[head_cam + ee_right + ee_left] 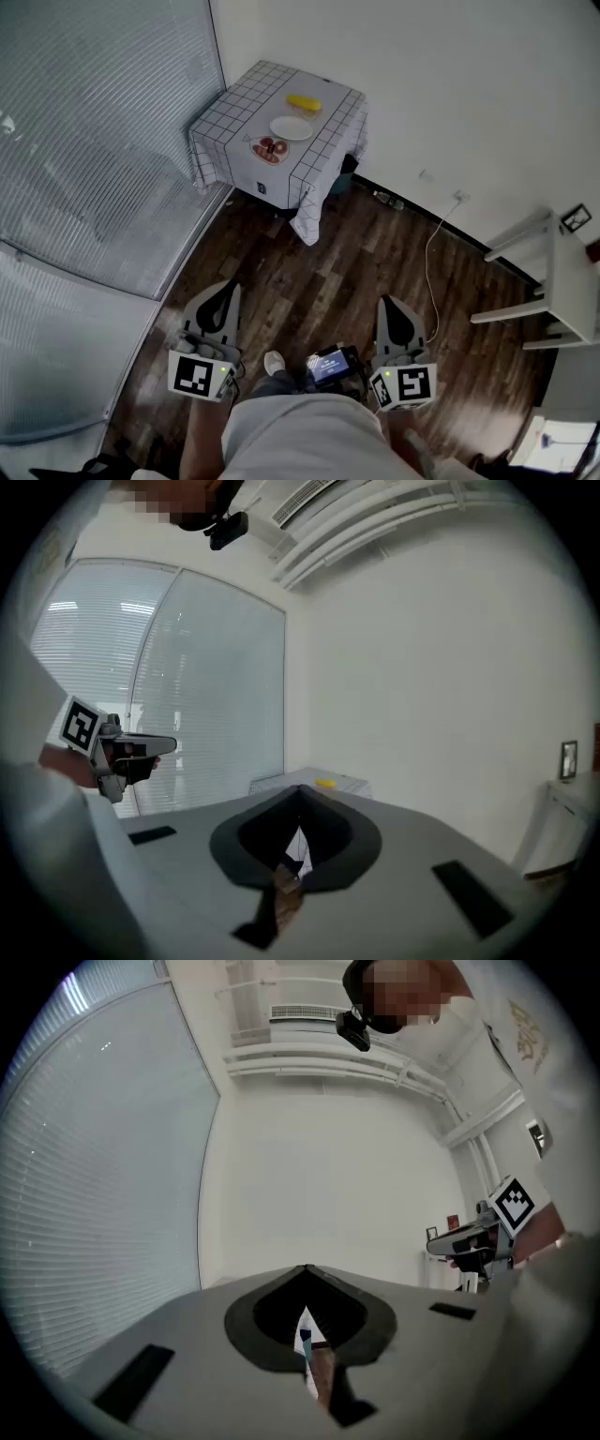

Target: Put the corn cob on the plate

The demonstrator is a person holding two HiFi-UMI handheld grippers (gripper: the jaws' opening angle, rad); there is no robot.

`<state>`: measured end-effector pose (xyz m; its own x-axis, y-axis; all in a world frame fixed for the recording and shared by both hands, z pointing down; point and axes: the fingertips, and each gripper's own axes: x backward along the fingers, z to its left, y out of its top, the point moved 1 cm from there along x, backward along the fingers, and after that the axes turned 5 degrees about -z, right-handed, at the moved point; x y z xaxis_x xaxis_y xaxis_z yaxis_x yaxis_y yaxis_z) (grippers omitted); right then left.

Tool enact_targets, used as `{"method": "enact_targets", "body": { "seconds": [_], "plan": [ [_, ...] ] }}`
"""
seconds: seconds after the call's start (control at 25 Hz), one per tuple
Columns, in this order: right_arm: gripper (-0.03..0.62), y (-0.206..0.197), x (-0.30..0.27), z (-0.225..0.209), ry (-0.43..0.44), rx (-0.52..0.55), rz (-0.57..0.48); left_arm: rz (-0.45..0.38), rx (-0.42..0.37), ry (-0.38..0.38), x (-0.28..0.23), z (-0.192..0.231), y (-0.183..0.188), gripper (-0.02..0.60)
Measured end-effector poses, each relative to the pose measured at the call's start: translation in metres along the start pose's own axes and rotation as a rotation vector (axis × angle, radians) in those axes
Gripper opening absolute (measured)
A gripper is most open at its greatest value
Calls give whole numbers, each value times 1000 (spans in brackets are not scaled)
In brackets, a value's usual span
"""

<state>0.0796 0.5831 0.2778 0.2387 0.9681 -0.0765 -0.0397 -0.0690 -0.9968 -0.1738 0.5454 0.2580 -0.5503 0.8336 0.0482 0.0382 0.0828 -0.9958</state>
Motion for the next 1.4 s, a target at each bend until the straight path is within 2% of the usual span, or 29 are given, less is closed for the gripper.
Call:
{"method": "enact_targets", "body": {
  "seconds": [0.44,0.6,0.96,1.16,1.4],
  "plan": [
    [6,0,2,-11,14,4,-13,-10,-23,24,-4,-1,10,8],
    [6,5,8,-18,6,-48,-47,1,0,41,-2,-6,9,8],
    [6,6,16,-29,42,-124,-98,-20,-41,67,1,-16,14,8],
    [6,2,17,-35,66,-63,-85,-38,-51,92,-7,-26,15,8],
    [6,-1,12,-45,80,-73,-85,-40,-25,90,-19,-34,7,8]
  ]
}}
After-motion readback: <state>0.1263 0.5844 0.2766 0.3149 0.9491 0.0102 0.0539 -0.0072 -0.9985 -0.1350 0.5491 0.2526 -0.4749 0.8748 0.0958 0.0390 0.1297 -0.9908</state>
